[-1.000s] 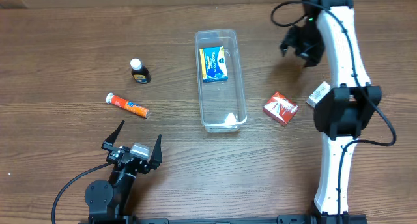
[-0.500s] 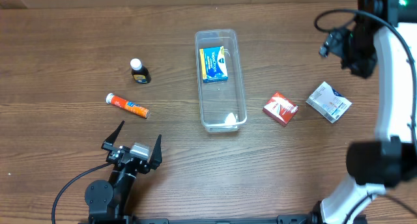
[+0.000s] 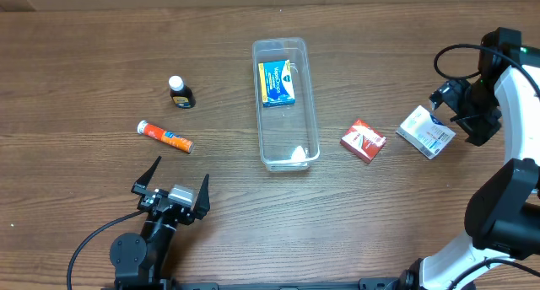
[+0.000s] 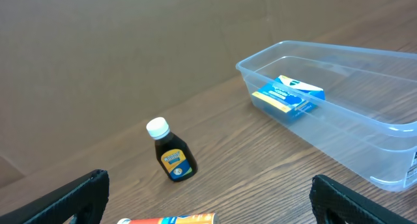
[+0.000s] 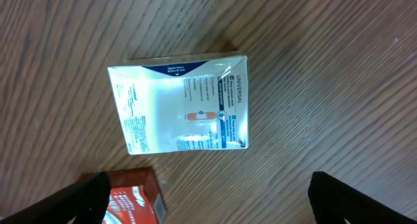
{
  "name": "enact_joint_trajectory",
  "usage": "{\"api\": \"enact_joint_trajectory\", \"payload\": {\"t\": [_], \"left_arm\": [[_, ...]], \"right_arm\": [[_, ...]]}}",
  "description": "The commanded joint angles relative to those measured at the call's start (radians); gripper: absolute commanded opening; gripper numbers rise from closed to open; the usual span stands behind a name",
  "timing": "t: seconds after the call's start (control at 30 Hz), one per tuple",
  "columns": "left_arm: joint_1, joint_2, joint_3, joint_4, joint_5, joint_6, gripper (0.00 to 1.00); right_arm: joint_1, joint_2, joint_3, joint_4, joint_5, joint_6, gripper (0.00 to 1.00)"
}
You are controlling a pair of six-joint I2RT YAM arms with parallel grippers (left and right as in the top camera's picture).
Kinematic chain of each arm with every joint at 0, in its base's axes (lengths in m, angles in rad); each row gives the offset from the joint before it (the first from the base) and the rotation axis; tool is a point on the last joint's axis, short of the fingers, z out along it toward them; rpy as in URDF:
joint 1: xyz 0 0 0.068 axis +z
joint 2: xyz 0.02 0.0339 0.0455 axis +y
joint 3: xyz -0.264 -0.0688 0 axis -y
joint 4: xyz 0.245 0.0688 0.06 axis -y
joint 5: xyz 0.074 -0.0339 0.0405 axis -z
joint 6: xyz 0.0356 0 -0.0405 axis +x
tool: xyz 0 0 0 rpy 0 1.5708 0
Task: Pack container
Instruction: 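Grasp the white Universal plasters box with the right gripper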
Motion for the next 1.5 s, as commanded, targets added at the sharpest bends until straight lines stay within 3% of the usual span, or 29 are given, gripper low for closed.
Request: {"api": "enact_joint_trajectory", "payload": {"t": [0.0,0.23,0.57,1.1,1.13,1.17,1.2,1.23,1.27,1.3,1.47], "left_arm": [[0.008,-0.006,-0.004,0.0,-0.003,-0.014,1.0],[0.008,-0.006,-0.004,0.0,-0.003,-0.014,1.0],[0.008,-0.006,-0.004,0.0,-0.003,-0.014,1.0],[0.008,-0.006,-0.004,0.0,-0.003,-0.014,1.0],[0.008,-0.006,-0.004,0.0,-0.003,-0.014,1.0],[0.008,-0.006,-0.004,0.0,-0.003,-0.014,1.0],[0.008,-0.006,-0.004,0.0,-0.003,-0.014,1.0],[0.008,-0.006,-0.004,0.0,-0.003,-0.014,1.0],[0.008,-0.006,-0.004,0.0,-0.003,-0.014,1.0],[0.008,-0.006,-0.004,0.0,-0.003,-0.014,1.0],[0.008,-0.006,-0.004,0.0,-0.003,-0.014,1.0]], "right_arm": [[0.002,0.021,-0.005,0.001,-0.028,-0.033,1.0],[0.042,0.16,-0.007,0.033,-0.071,-0.059,1.0],[0.039,0.164,-0.007,0.005,-0.063,0.0,1.0],[0.04,0.164,-0.007,0.004,-0.063,-0.021,1.0],[0.04,0.164,-0.007,0.006,-0.063,-0.021,0.37],[0.04,0.164,-0.007,0.006,-0.063,-0.02,0.17],[0.04,0.164,-0.007,0.007,-0.063,-0.02,0.06],[0.04,0.164,-0.007,0.008,-0.063,-0.02,0.04],[0.04,0.164,-0.007,0.011,-0.063,-0.02,0.43],[0.04,0.164,-0.007,0.014,-0.063,-0.02,1.0],[0.04,0.164,-0.007,0.035,-0.064,-0.021,1.0]]}}
